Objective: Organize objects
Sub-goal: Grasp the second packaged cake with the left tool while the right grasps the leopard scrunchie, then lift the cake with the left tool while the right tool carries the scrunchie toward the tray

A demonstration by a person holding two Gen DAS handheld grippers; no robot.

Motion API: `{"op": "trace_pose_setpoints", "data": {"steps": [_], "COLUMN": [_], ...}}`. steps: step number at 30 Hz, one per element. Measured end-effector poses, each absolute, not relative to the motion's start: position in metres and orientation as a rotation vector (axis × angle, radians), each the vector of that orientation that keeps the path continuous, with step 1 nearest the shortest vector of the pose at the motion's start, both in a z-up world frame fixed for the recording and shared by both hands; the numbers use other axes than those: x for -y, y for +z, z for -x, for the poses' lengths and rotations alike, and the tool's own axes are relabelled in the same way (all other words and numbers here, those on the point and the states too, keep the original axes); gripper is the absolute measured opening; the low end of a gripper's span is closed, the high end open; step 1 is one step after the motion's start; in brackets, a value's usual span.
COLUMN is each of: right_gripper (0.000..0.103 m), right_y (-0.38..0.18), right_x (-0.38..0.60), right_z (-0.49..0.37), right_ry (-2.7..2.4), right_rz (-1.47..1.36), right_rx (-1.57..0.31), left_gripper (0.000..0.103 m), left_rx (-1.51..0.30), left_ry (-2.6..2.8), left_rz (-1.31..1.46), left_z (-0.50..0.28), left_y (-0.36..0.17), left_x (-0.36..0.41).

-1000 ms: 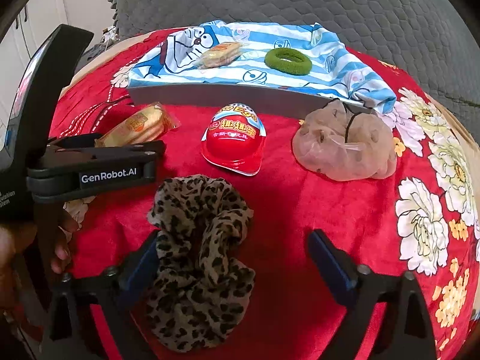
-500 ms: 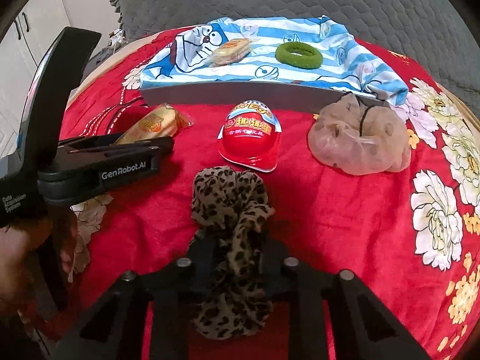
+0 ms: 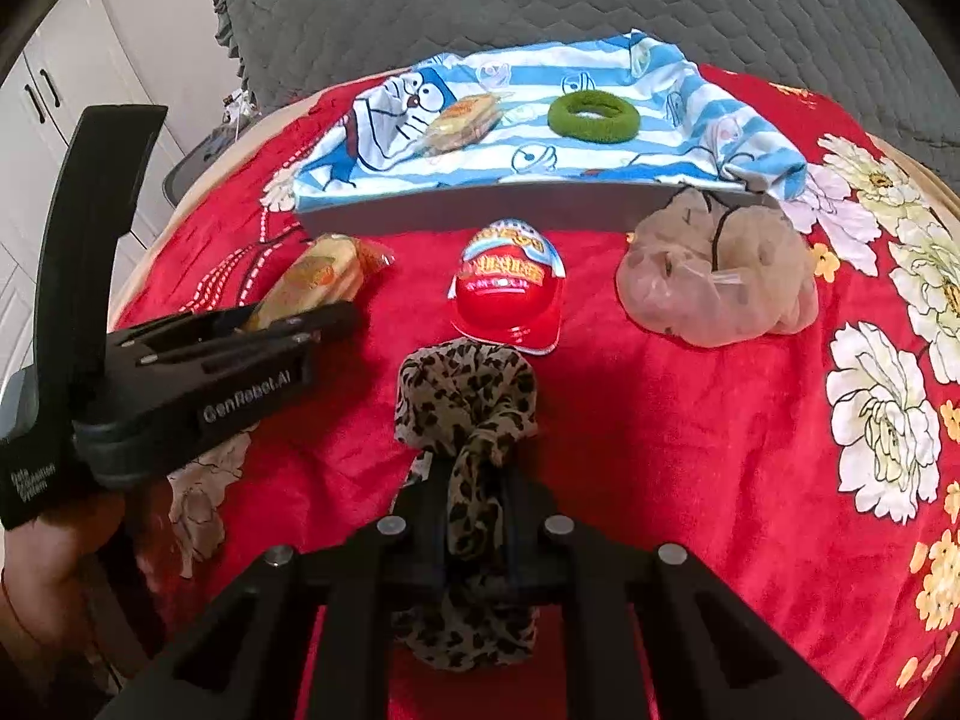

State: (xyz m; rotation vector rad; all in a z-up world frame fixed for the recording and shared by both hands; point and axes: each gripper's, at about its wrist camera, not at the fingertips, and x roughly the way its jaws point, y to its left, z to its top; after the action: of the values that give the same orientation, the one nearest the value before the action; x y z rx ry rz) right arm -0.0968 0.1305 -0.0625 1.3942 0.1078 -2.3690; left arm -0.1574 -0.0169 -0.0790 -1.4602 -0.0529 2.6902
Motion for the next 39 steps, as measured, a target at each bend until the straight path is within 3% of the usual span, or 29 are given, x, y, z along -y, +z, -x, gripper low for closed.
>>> {"op": "trace_pose_setpoints", "data": {"steps": [39], "right_gripper": [0.014], "right_y": [0.044], "right_x": [-0.161], "right_z": [0.029], "right_ry": [-2.527], "right_rz": [-1.114], "right_rx": [-0.113], "left_gripper": [0.040], "left_rx": [0.082], "left_ry": [2.794], "left_rz": [1.290], "left_z": [0.056], "left_y": [0.045], "left_x": [-0.002]}}
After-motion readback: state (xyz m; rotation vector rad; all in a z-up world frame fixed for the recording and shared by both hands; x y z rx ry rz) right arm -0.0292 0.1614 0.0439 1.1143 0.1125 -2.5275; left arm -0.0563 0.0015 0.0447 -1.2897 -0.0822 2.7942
